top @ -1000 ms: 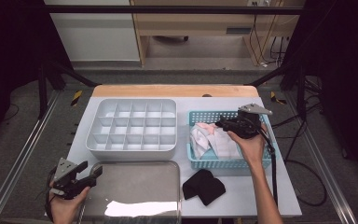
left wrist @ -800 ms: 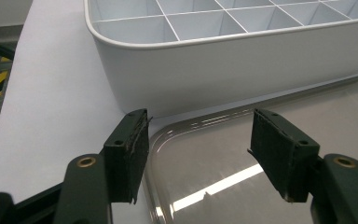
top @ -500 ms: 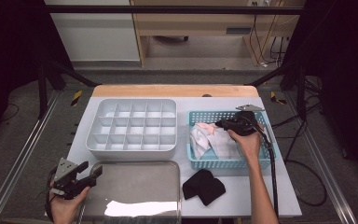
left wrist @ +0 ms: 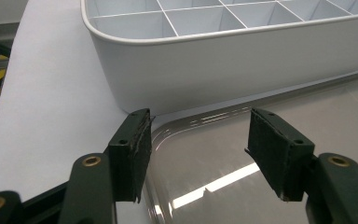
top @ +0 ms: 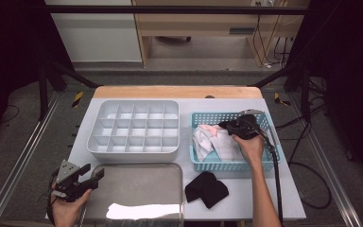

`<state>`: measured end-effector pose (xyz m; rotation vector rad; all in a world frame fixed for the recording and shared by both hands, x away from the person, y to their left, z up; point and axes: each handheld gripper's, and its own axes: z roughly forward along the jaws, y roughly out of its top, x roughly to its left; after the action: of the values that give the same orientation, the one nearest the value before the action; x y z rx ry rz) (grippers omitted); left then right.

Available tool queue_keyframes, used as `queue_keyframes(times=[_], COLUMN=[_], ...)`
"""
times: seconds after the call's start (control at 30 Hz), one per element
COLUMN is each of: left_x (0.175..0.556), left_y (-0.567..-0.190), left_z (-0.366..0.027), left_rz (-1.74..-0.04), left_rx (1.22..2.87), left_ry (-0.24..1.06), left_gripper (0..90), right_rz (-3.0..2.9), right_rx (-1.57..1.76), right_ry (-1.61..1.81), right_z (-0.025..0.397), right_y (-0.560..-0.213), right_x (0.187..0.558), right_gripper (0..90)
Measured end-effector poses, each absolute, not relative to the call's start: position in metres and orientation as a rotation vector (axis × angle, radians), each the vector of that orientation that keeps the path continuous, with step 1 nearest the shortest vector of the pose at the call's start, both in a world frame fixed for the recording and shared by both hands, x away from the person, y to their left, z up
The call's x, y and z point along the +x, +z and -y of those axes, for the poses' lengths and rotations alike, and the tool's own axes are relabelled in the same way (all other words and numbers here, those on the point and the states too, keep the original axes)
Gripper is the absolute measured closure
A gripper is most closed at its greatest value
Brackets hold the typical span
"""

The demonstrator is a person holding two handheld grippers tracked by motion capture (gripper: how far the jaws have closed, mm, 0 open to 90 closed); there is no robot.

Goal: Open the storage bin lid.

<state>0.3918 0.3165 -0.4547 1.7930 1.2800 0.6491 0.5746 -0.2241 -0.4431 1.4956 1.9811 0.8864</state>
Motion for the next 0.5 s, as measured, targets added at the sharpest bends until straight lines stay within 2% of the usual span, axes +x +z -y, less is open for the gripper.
queue_keyframes(times=[0.13, 0.33, 0.5], left_x=[0.3922, 0.3921, 0.3922], left_y=[-0.4548, -0.4549, -0.4549], left_z=[-0.3168, -0.3166, -0.3168], left_rz=[-1.281, -1.280, -1.283], left_rx=[1.793, 1.794, 1.792], left_ry=[0.649, 0.647, 0.647], left_gripper=[39.1, 39.4, 39.4], right_rz=[-1.982, -2.030, -2.042], right_rx=[1.488, 1.549, 1.582], right_ry=[0.857, 0.805, 0.805], right_z=[0.2237, 0.2252, 0.2277], right_y=[-0.4443, -0.4461, -0.4442], right_x=[0.5752, 0.5759, 0.5747], right_gripper=[55.8, 81.3, 85.9])
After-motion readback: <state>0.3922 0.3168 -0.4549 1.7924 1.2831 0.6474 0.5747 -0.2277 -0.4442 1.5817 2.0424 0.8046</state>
